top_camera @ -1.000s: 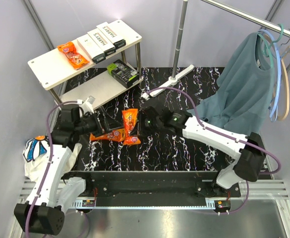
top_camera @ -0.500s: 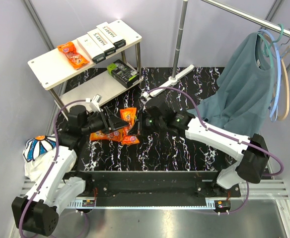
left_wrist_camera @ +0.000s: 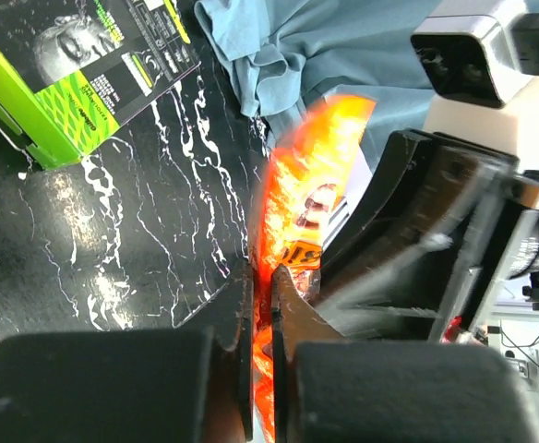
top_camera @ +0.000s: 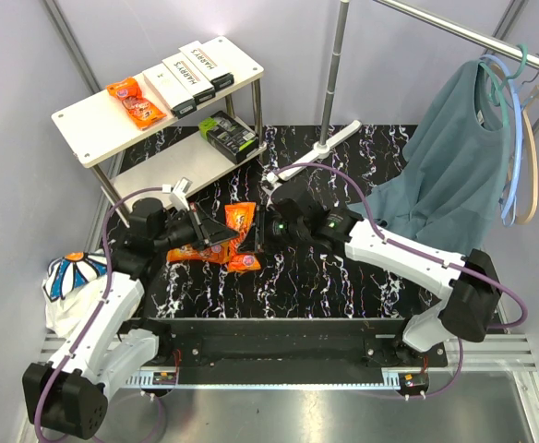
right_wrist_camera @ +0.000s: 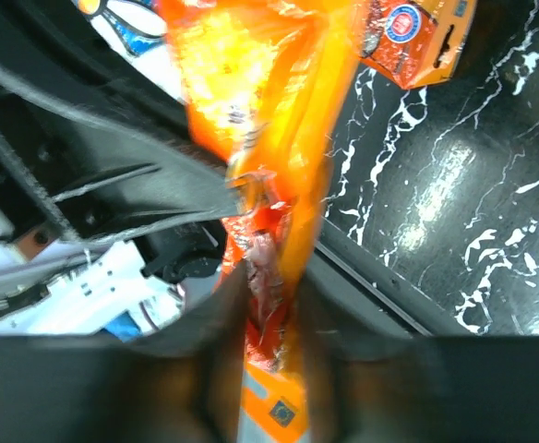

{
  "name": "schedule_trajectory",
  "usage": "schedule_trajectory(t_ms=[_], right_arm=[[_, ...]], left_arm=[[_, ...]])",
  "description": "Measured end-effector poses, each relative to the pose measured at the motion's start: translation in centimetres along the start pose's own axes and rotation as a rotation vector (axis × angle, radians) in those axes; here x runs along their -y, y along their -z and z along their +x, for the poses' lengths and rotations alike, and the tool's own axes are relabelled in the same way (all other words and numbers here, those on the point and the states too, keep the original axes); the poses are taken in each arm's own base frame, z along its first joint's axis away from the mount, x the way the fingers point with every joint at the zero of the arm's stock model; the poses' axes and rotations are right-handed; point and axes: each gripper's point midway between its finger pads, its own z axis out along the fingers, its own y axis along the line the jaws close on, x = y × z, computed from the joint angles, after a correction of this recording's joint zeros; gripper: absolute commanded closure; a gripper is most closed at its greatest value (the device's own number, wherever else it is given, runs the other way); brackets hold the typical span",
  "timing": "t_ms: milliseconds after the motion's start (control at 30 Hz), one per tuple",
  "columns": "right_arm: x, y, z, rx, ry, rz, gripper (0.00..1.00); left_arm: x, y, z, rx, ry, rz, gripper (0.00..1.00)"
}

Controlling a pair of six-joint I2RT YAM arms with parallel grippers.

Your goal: Place and organize the shaving razors onto the shelf

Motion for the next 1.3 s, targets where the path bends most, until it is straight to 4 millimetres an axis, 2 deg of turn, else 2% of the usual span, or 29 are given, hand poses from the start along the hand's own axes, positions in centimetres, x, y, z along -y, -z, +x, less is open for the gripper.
schedule_trajectory(t_ms=[33,100,133,167,300,333,633,733,833,1067,1300], right_arm=[[-0.1,0.1,0.0,0.001,0.000,-0.005,0.38],[-0.3,0.5,0.0,0.009,0.005,-0.017,0.19],[-0.4,0.7,0.0,0.016,0.002,-0.021,0.04],[-0.4,1.0,-0.1,0.025,0.007,-0.025,0.00],[-0.6,2.5,-0.4,0.070,0.019,-0.039,0.00],[-0.8,3.4,-0.7,0.097,0.023,-0.044,0.00],[-0.7,4.4,-1.5,0.160,0.026,-0.041,0.00],[-0.6,4.6,-1.6,0.167,0.026,-0.039,0.00],[-0.4,4.6,-1.4,0.165,0.025,-0.036,0.00],[-0.1,4.7,-1.3,0.166,0.023,-0.034,0.00],[0.2,4.6,-1.3,0.167,0.020,-0.029,0.00]], left_arm=[[-0.1,0.0,0.1,-0.002,0.002,-0.001,1.00],[-0.2,-0.1,0.4,-0.010,0.008,-0.002,1.00],[-0.2,-0.1,0.4,-0.012,0.009,-0.002,1.00],[-0.2,-0.1,0.5,-0.013,0.011,-0.003,1.00],[-0.3,-0.1,0.5,-0.016,0.013,-0.006,1.00],[-0.3,-0.1,0.6,-0.017,0.012,-0.007,1.00],[-0.7,0.1,0.9,-0.033,0.017,-0.033,1.00],[-0.2,0.4,0.5,-0.031,-0.002,-0.054,1.00],[1.3,0.9,-1.1,-0.010,-0.052,-0.069,1.00],[7.2,2.0,-6.2,0.077,-0.211,-0.045,1.00],[10.4,3.2,-11.5,0.168,-0.262,-0.059,1.00]])
